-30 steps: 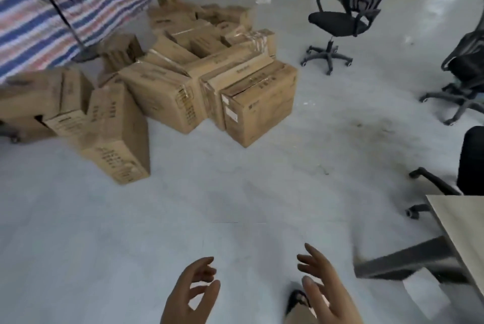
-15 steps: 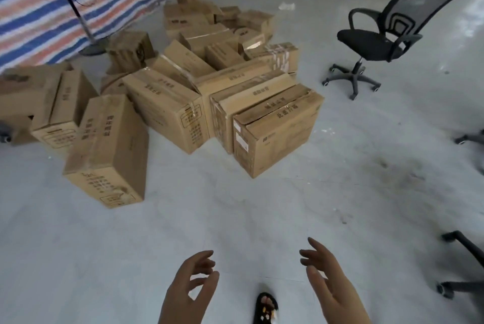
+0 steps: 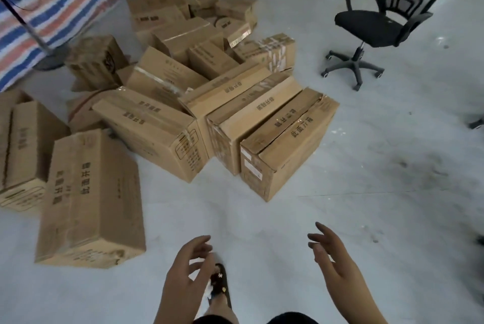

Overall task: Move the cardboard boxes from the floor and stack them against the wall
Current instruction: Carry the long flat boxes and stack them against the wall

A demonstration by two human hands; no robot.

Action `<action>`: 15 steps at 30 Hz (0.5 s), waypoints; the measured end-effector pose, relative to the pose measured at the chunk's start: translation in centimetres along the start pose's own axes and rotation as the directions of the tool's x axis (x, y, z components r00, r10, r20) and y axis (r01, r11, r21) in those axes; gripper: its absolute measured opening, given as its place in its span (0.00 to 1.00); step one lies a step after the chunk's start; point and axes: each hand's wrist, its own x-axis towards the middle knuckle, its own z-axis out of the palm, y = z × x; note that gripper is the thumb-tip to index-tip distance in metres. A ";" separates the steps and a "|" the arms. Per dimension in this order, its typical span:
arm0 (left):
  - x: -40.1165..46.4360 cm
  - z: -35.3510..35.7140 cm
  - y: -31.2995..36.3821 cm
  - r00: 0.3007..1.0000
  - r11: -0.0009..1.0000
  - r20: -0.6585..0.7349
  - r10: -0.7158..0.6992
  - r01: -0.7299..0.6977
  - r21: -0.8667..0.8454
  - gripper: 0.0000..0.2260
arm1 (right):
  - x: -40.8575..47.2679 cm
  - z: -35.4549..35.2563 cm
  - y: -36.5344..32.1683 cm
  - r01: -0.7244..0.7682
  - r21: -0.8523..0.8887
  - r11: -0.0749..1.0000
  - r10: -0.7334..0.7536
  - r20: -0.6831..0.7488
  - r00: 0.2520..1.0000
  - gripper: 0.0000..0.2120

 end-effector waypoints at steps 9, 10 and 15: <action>20.3 -1.4 3.0 0.954 0.985 0.298 -0.043 -0.010 0.174 0.10 | 12.7 5.7 -4.2 -0.130 0.036 0.991 0.134 -0.166 0.977 0.15; 22.5 -0.6 3.0 0.946 0.981 0.321 -0.050 -0.014 0.194 0.10 | 14.2 5.7 -4.1 -0.154 0.040 0.987 0.158 -0.181 0.971 0.15; 32.8 4.7 2.3 0.926 0.959 0.370 -0.078 -0.031 0.281 0.09 | 23.1 5.9 -2.1 -0.260 0.081 0.962 0.271 -0.197 0.942 0.15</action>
